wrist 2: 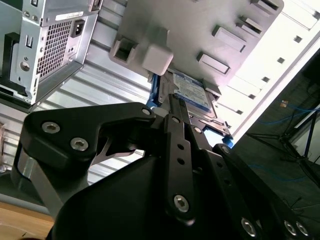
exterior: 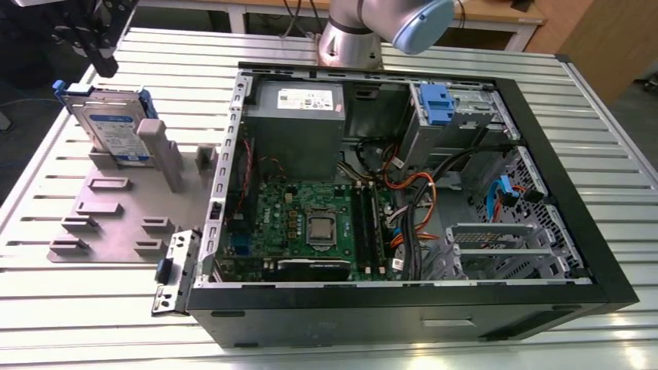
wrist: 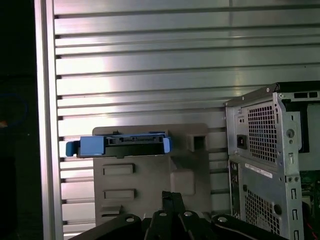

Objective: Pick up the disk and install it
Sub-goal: 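Reach for the disk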

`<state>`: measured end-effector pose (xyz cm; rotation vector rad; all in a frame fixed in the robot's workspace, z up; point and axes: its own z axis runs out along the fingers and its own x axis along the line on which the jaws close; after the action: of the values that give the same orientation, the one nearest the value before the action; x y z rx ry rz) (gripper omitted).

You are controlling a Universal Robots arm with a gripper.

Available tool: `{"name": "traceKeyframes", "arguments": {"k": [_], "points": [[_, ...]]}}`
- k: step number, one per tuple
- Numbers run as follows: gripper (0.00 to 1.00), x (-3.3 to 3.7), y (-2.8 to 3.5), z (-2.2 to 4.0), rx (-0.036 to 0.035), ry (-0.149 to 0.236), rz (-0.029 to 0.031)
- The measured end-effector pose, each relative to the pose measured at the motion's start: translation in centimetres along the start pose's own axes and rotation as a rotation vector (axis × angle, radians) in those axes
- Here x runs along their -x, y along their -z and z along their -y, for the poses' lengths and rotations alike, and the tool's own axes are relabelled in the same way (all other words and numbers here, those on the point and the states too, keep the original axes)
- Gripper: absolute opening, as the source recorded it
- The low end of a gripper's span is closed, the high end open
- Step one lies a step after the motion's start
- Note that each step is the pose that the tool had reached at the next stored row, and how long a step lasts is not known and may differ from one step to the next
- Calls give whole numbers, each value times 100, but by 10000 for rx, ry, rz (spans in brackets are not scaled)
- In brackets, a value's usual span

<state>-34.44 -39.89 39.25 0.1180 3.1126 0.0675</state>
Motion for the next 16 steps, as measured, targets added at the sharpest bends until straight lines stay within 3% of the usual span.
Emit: {"name": "traceKeyframes", "arguments": {"k": [7, 16], "points": [[11, -71, 1, 6, 1, 0, 1], [11, -92, 2, 7, 0, 1, 1]]}}
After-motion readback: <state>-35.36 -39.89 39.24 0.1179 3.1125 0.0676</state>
